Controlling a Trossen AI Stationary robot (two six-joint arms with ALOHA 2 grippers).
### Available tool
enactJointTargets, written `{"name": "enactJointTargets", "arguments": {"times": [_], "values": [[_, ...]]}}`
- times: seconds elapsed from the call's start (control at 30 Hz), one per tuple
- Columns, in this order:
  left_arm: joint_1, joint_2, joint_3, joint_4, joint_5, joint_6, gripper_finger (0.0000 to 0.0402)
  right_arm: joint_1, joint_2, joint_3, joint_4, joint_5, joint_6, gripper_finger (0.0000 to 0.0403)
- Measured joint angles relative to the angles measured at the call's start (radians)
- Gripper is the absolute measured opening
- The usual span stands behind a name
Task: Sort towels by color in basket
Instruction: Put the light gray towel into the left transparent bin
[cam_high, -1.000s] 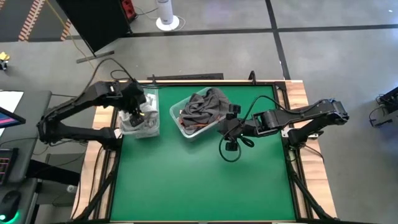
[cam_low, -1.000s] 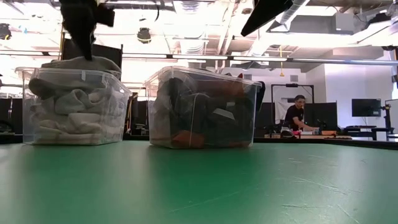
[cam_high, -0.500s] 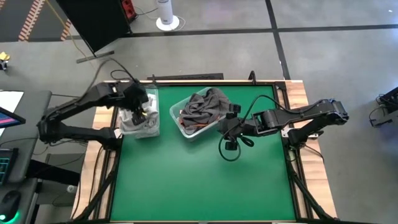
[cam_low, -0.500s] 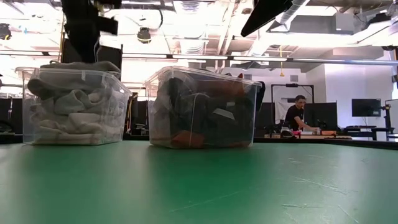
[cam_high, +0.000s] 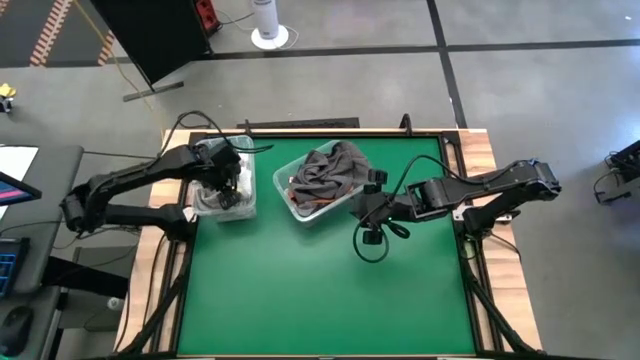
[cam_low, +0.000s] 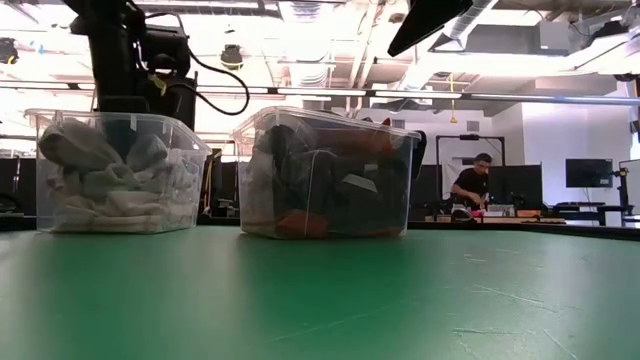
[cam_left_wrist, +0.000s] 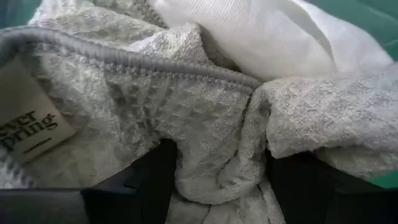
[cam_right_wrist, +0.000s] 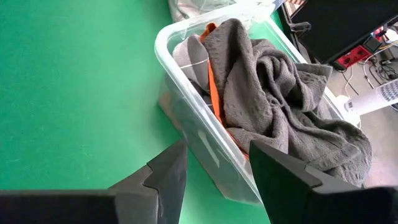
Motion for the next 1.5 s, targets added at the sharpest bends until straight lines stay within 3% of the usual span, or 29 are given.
{"name": "enactJointTargets", "arguments": {"times": [0.2,0.43,0.6,0.77,0.93,1.2,1.5], "values": [[0.001,0.001,-0.005,-0.01,0.084,-0.014,0.0233,-0.001,0.0,0.0,0.003,0.0,0.003,0.0207],[0.0,-0.006,0.202,-0.122,0.171,0.027,0.0233,-0.001,0.0,0.0,0.003,0.0,-0.003,0.0207],[0.0,-0.006,0.347,-0.208,0.113,0.21,0.0233,-0.001,0.0,0.0,0.003,0.0,-0.003,0.0207],[0.0,-0.006,0.391,-0.357,-0.013,0.403,0.0233,-0.001,0.0,0.0,0.003,0.0,-0.002,0.0207],[0.006,-0.006,0.319,-0.376,-0.068,0.5,0.0233,-0.001,0.0,0.0,0.003,0.0,0.004,0.0207],[0.036,0.011,0.084,-0.135,-0.255,0.577,0.0233,0.019,0.0,0.0,0.007,0.0,0.013,0.0207],[0.036,0.016,-0.12,0.033,-0.252,0.644,0.0233,0.021,0.0,0.0,0.008,0.0,0.016,0.0207]]}}
